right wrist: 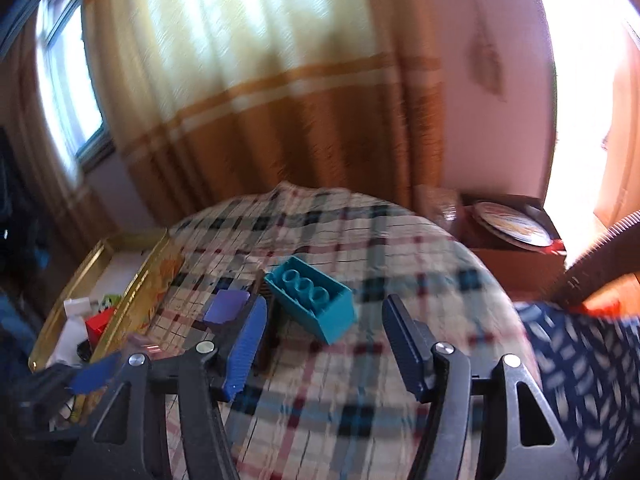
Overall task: Organize rigid objects
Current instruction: 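Grasp the teal brick with the right gripper while the left lifts the frame, then carry the copper frame and teal brick over the gold tray, then lower the frame and teal brick into the tray and open both grippers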
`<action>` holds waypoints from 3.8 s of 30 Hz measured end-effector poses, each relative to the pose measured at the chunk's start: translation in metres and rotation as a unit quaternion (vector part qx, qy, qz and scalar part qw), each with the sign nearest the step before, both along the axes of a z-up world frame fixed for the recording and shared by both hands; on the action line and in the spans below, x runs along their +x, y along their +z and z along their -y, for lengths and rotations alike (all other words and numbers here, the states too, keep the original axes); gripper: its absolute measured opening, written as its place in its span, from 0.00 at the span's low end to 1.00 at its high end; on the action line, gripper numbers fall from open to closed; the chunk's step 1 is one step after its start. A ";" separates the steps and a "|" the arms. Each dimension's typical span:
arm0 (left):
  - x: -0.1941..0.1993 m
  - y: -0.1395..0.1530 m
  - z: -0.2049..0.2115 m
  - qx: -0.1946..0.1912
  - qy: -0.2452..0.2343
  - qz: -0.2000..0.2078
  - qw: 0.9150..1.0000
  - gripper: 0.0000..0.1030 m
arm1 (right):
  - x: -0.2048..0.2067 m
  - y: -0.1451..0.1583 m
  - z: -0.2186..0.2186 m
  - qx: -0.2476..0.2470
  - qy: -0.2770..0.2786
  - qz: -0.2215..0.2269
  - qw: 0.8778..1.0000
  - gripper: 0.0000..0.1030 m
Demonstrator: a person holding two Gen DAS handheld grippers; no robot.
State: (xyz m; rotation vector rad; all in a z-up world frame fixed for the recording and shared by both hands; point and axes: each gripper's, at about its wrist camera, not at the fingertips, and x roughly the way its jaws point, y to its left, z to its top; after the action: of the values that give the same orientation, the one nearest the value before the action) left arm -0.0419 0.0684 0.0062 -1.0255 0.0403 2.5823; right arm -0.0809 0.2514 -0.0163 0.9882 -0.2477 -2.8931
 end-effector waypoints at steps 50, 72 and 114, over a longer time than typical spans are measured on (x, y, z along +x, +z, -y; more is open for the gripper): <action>0.000 0.028 0.203 -0.004 0.208 -0.038 0.977 0.44 | 0.018 0.071 0.211 -0.005 0.118 -0.060 0.991 0.33; -0.018 -0.004 0.182 -0.031 0.208 0.010 0.977 0.44 | -0.090 0.035 0.284 0.060 0.190 0.019 0.980 0.33; 0.025 -0.003 0.114 -0.069 0.146 -0.062 0.985 0.99 | 0.047 0.038 0.109 0.031 -0.077 -0.107 0.991 0.76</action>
State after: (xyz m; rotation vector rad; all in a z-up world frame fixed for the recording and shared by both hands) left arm -0.0170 -0.0453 0.0034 -0.9784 0.1114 2.9447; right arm -0.0344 0.1422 0.0222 0.6859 -0.2301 -3.1326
